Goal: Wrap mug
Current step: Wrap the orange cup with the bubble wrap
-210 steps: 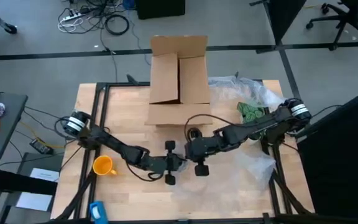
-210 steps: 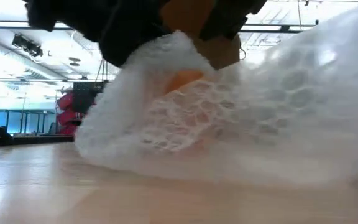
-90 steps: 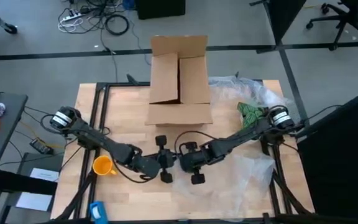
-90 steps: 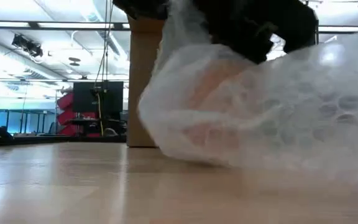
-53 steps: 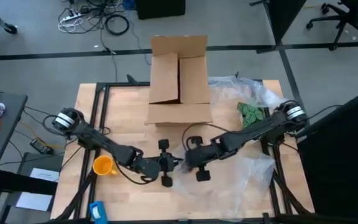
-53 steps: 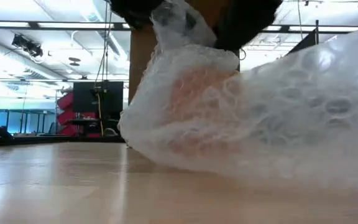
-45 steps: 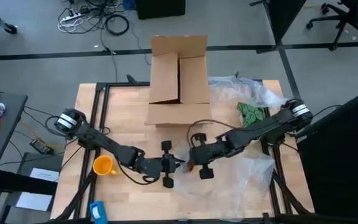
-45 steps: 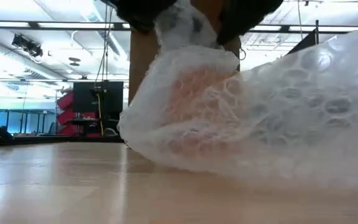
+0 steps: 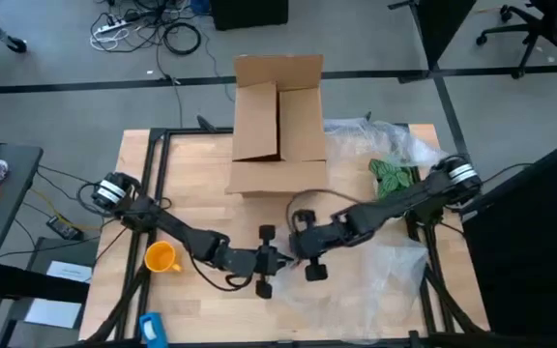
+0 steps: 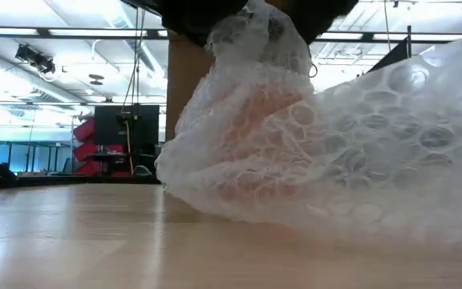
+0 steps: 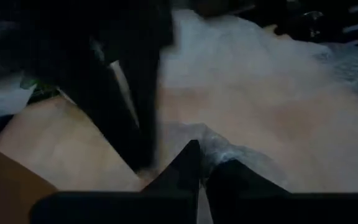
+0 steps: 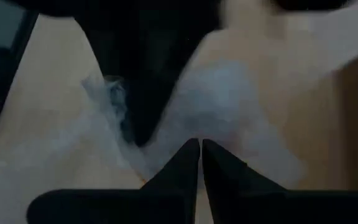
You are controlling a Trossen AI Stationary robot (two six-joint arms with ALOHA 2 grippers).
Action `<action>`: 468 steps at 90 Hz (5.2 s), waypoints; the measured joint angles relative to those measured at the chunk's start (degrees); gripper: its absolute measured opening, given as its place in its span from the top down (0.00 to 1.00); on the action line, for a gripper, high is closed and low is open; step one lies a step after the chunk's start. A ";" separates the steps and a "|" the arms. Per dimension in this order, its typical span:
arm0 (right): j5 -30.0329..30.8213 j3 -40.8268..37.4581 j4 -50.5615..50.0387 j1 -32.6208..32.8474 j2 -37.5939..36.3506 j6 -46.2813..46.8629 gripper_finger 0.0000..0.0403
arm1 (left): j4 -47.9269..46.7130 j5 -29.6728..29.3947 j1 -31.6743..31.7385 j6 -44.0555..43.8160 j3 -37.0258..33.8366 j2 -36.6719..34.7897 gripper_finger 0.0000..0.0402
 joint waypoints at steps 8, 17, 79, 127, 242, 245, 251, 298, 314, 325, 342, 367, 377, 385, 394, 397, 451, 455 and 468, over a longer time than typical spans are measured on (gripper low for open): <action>-1.21 0.00 -0.05 -0.73 2.81 -0.08 1.00 | -3.61 1.47 -0.13 0.52 1.40 -1.28 0.92; -3.73 0.00 0.14 -1.51 4.37 0.65 1.00 | -8.89 1.76 -0.22 1.45 3.65 -3.27 0.84; -11.95 -0.15 0.98 -3.17 7.40 1.65 1.00 | -27.54 0.83 -4.65 -13.94 -2.92 -8.78 0.67; -12.39 0.09 9.51 -2.77 -1.60 0.58 1.00 | -3.83 -0.03 -3.09 -10.60 -14.00 -10.07 0.67; -15.81 -0.02 11.85 -2.92 4.73 7.82 1.00 | -9.62 -15.71 -6.16 -16.79 -17.97 -12.04 0.67; -15.95 -0.04 10.74 -2.94 6.09 8.48 1.00 | -9.43 -15.95 -6.16 -16.76 -17.97 -12.04 0.67; -16.00 -0.04 7.91 -2.96 8.34 9.44 1.00 | -8.79 -16.07 -6.16 -16.72 -17.97 -12.04 0.67; -13.45 8.95 -10.18 -2.06 10.26 8.59 1.00 | 11.15 -14.86 -4.41 -14.93 -17.96 0.15 0.67; -11.70 15.63 -17.03 -0.69 10.00 5.76 1.00 | 22.18 -12.20 -3.40 -13.90 -17.56 6.97 0.67; -11.11 16.50 -17.15 -0.43 10.40 5.06 1.00 | 26.33 -12.05 -2.30 -12.94 -15.14 11.11 0.67; -9.43 14.19 -21.22 -0.43 15.16 6.72 1.00 | 26.82 -12.13 -0.30 -9.21 -10.59 14.20 0.67; -12.59 14.61 -24.22 -0.05 19.69 7.84 1.00 | 24.91 -15.21 -0.64 -3.69 -10.26 13.44 0.67; -11.54 15.29 -26.14 0.12 17.92 8.56 1.00 | 19.70 -19.65 -2.00 -0.40 -10.23 10.24 0.67; -11.42 16.66 -27.66 0.20 14.28 9.73 1.00 | 13.70 -25.00 -3.29 2.08 -10.19 7.55 0.67; -11.77 17.42 -28.88 0.16 10.79 11.32 1.00 | 8.72 -30.38 -3.99 2.96 -10.19 6.38 0.67; -11.73 17.35 -30.07 0.14 10.11 12.16 1.00 | 7.95 -31.49 -4.02 2.96 -10.19 6.37 0.67; -9.37 15.19 -29.15 -0.10 19.93 14.02 1.00 | 2.77 -31.13 -3.63 -6.27 -10.26 6.52 0.67; -9.86 15.42 -29.52 -0.16 19.81 14.04 1.00 | 2.64 -31.15 -3.63 -6.36 -10.26 6.52 0.67; -10.24 17.64 -32.94 0.03 18.07 14.22 1.00 | 2.66 -31.16 -3.65 -6.43 -10.26 6.52 0.67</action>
